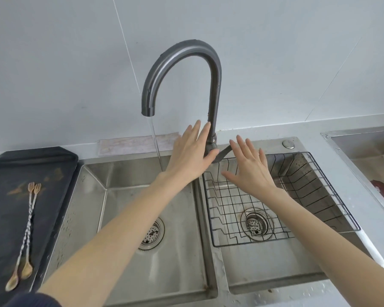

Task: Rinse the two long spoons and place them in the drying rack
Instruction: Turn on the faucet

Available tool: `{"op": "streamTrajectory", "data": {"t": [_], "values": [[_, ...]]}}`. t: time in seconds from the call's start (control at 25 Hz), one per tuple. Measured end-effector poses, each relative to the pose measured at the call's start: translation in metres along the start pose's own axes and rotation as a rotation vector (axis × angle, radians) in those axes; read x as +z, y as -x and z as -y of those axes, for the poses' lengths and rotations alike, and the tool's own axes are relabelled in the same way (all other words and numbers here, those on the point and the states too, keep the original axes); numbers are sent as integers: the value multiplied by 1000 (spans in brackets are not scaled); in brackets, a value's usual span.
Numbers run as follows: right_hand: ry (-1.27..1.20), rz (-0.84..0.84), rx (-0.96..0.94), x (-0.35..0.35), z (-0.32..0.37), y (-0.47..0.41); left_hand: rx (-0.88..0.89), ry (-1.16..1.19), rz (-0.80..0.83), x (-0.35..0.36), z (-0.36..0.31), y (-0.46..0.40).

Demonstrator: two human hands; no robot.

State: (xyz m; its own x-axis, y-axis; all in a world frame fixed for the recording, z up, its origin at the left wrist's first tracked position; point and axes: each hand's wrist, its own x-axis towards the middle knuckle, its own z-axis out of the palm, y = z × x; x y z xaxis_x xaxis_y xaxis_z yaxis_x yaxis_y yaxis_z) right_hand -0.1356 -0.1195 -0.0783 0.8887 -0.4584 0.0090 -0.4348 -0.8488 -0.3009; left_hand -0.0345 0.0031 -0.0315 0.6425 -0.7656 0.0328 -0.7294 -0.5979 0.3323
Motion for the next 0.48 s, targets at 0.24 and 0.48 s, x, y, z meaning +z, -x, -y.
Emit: {"op": "streamTrajectory", "data": {"t": [0.24,0.48], "values": [[43,29,12,3,29,33,-44,-57,15,-1,20,50],[62,44,-40,12,71,53,-126,-51,-12,-7,57,98]]}}
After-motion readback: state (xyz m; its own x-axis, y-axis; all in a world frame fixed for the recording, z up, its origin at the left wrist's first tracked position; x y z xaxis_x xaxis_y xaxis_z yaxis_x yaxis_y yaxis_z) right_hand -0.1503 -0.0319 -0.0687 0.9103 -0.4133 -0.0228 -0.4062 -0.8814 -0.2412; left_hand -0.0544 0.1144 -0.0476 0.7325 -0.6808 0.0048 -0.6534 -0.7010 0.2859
